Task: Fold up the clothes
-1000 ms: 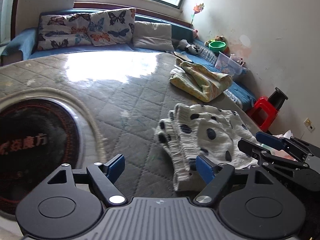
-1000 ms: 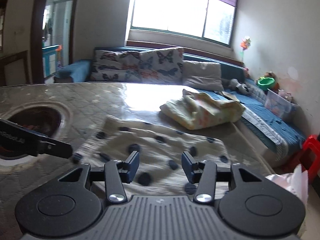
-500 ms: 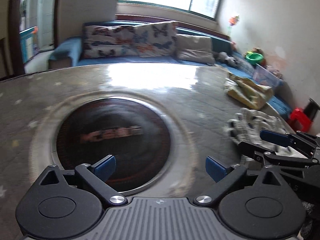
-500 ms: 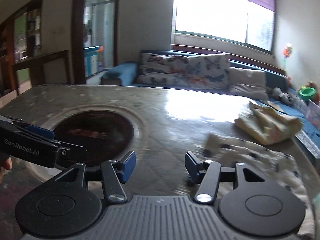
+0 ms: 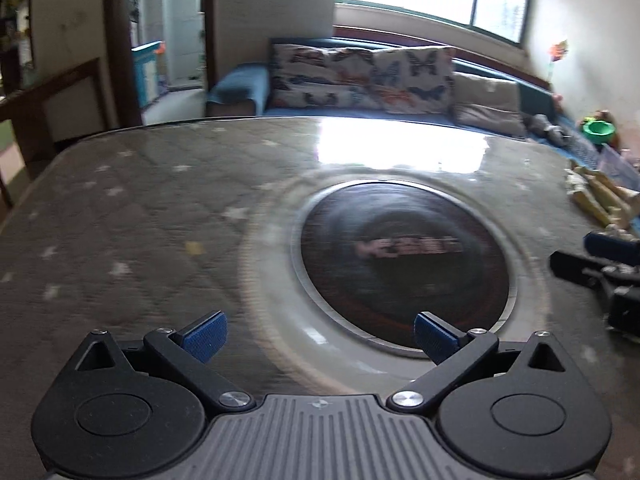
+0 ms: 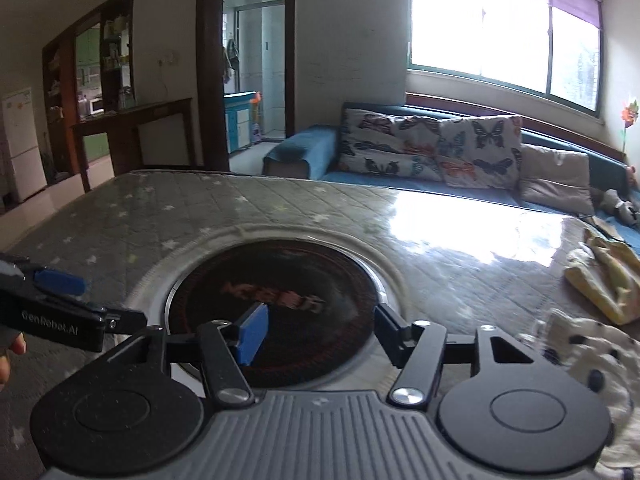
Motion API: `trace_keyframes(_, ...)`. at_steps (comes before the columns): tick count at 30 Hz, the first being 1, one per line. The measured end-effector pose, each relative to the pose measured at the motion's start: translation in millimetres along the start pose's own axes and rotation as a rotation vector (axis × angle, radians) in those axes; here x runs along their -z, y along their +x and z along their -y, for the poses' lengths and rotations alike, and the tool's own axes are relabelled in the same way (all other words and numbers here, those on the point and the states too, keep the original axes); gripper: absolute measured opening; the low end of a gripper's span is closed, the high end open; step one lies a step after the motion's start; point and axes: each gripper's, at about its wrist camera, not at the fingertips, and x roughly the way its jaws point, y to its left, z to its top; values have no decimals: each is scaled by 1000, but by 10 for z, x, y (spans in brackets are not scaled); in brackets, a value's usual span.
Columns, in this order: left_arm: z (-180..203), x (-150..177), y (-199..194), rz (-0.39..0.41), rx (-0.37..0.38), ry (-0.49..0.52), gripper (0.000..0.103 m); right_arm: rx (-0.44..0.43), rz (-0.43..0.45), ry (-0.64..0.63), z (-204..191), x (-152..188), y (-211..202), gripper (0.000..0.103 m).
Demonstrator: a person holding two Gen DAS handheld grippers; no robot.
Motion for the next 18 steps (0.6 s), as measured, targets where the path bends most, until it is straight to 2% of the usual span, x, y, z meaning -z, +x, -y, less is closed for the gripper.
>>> trace_keyframes(11,-459,207,99,-3,-112,-79,103,-41,-42,18,-264,105,448,63)
trace_keyframes(18,-666,209,197,47,-187,-131,103,-46,-60,39,-394,132,739,67)
